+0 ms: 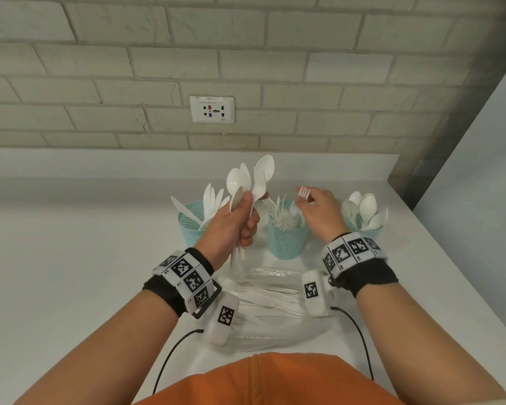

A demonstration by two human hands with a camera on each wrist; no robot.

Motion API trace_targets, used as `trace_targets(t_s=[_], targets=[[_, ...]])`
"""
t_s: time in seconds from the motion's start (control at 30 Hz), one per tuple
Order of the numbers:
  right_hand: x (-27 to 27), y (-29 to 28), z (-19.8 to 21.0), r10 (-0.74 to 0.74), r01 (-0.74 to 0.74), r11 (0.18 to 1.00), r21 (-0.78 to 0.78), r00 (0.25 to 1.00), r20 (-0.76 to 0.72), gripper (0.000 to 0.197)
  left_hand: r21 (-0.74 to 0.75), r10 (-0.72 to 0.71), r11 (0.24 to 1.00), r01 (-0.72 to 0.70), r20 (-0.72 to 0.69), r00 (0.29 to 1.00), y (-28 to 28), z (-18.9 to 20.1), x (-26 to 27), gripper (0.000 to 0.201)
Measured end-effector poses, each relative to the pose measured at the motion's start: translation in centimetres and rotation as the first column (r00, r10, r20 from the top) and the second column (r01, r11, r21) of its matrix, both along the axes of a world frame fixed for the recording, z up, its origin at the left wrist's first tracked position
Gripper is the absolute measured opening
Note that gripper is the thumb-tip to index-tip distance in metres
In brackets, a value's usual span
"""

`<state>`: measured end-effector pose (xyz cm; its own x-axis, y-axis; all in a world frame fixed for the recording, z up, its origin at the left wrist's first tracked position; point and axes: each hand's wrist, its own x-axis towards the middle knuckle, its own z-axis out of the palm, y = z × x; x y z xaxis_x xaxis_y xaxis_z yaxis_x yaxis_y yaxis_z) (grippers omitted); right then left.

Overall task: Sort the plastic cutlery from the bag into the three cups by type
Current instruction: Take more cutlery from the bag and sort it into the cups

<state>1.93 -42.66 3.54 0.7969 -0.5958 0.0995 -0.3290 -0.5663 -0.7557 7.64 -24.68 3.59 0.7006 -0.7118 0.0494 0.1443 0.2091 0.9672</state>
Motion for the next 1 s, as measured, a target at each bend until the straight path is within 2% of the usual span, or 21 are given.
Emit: trace_targets(t_s=[0.03,0.07,0.13,0.2,0.3,0.4,0.47,0.6,0.7,0.83,1.0], targets=[[0.0,0.1,-0.1,-0.038,0.037,0.999,-0.035,0.999,-0.024,0.041,0.007,0.001,1.000,-0.001,0.011,1.000,0.0,0.0,0.0,0.034],[-0.1,0.4,0.2,-0.077,0.078,0.995,-0.056,0.997,0.018,0.044,0.022,0.010,1.000,-0.011,0.023,1.000,-0.1,0.0,0.0,0.036],[-0.4,1.5,1.6,-0.095,0.101,0.995,-0.010,0.958,0.270,0.039,0.059,0.042,0.997,-0.046,0.057,0.997,-0.3,-0.1,0.0,0.041],[-0.8,2.9,3.2,-0.038,-0.011,0.995,0.102,0.881,0.472,0.029,0.097,0.063,0.993,-0.073,0.105,0.992,-0.5,-0.2,-0.1,0.044],[-1.0,4.5,4.0,0.089,-0.145,0.985,0.091,0.889,0.449,0.024,0.114,0.070,0.989,-0.089,0.163,0.984,-0.8,-0.1,-0.5,0.023],[-1.0,4.7,3.7,0.072,-0.107,0.993,0.052,0.888,0.454,0.012,0.121,0.073,0.988,-0.097,0.185,0.980,-1.0,0.0,-0.8,0.020],[-1.3,4.3,3.9,0.038,-0.087,0.993,0.075,0.868,0.496,0.011,0.125,0.074,0.987,-0.099,0.196,0.978,-0.9,0.0,-0.7,0.018],[-2.6,2.7,5.8,-0.017,-0.106,0.982,0.155,0.774,0.633,0.018,0.156,0.123,0.976,-0.154,0.194,0.973,-0.7,-0.2,-0.3,0.020],[-3.4,1.1,6.6,-0.075,-0.029,0.990,0.135,0.709,0.702,0.018,0.165,0.153,0.966,-0.198,0.248,0.957,-0.5,-0.5,-0.2,0.018],[-2.6,-0.4,3.6,-0.114,0.079,0.993,0.083,0.776,0.621,0.017,0.191,0.166,0.946,-0.263,0.409,0.897,-0.4,-1.0,-0.3,0.016],[-1.9,-0.6,-1.1,-0.043,0.096,0.990,-0.107,0.906,0.421,0.007,0.214,0.168,0.932,-0.291,0.458,0.873,-0.1,-1.6,-0.3,0.013]])
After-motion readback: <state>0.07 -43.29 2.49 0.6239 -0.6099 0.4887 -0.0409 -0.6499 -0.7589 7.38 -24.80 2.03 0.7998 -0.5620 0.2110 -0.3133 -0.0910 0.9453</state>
